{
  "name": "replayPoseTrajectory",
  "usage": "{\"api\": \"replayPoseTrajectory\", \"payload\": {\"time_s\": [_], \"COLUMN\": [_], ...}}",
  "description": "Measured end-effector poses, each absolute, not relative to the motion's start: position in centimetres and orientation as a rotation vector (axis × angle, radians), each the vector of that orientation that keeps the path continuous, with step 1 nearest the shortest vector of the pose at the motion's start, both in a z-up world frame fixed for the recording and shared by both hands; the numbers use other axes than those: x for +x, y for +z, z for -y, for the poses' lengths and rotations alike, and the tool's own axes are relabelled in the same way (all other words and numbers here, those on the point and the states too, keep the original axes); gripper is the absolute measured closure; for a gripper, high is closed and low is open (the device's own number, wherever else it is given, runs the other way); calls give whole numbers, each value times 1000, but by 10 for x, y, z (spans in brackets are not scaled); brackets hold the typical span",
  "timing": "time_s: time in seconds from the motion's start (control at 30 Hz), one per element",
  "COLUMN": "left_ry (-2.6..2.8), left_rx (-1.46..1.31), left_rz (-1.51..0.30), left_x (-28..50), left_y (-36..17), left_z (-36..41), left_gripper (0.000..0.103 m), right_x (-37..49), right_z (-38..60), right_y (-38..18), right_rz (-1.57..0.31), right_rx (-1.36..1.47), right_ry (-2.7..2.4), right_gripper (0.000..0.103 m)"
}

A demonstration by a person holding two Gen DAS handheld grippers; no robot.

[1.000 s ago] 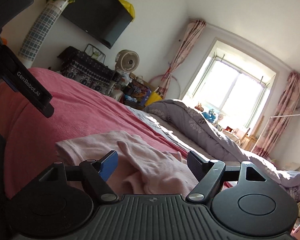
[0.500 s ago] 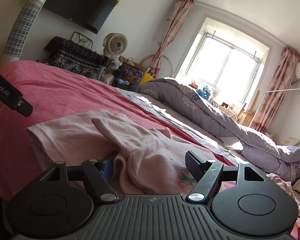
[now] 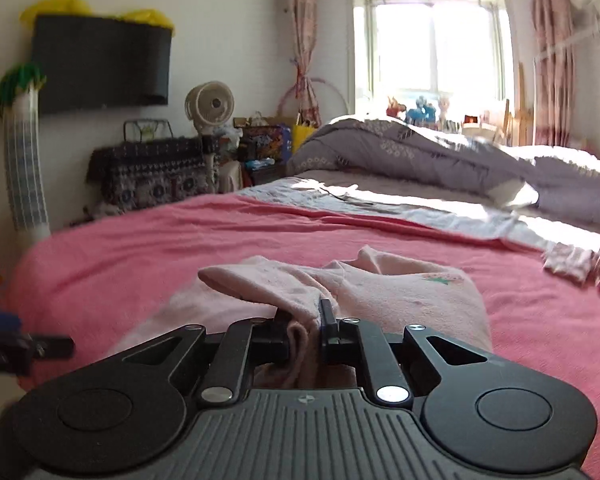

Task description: Fold clothes

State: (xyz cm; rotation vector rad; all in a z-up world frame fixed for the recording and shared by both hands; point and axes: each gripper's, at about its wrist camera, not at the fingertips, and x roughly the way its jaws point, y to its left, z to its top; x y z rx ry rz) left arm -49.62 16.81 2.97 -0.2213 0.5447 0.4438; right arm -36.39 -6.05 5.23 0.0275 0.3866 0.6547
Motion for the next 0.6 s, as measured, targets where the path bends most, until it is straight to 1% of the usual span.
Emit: {"api": "replayPoseTrajectory", "payload": {"time_s": [0.13, 0.2, 0.33, 0.43, 0.47, 0.5, 0.53, 0.57, 0.6], "left_ry": [485, 499, 502, 500, 498, 494, 488, 482, 470], "left_rx": [-226, -236, -235, -218, -213, -207, -200, -192, -181], "left_rz": [-523, -523, -545, -549, -545, -538, -529, -520, -507], "left_x": [-502, -503, -501, -498, -496, -494, -492, -490, -487], "left_y": [35, 35, 31, 32, 33, 35, 38, 42, 47], "left_z": [-178, -182, -183, -181, -181, -180, -179, -179, -176], "left_gripper": [0, 0, 0, 0, 0, 0, 0, 0, 0], "right_x": [-391, -404, -408, -424, -428, -431, -434, -436, -439], "right_z": [54, 41, 15, 16, 17, 17, 18, 20, 24], "right_y": [72, 60, 18, 22, 24, 24, 21, 18, 16], "right_rz": [-285, -285, -393, -313, -292, -283, -292, -303, -311], "right_rx": [15, -57, -135, -175, -189, -202, -216, -224, -226], "right_ry": [788, 844, 853, 875, 893, 911, 937, 972, 1009], "right_gripper": [89, 89, 89, 86, 78, 64, 56, 44, 39]}}
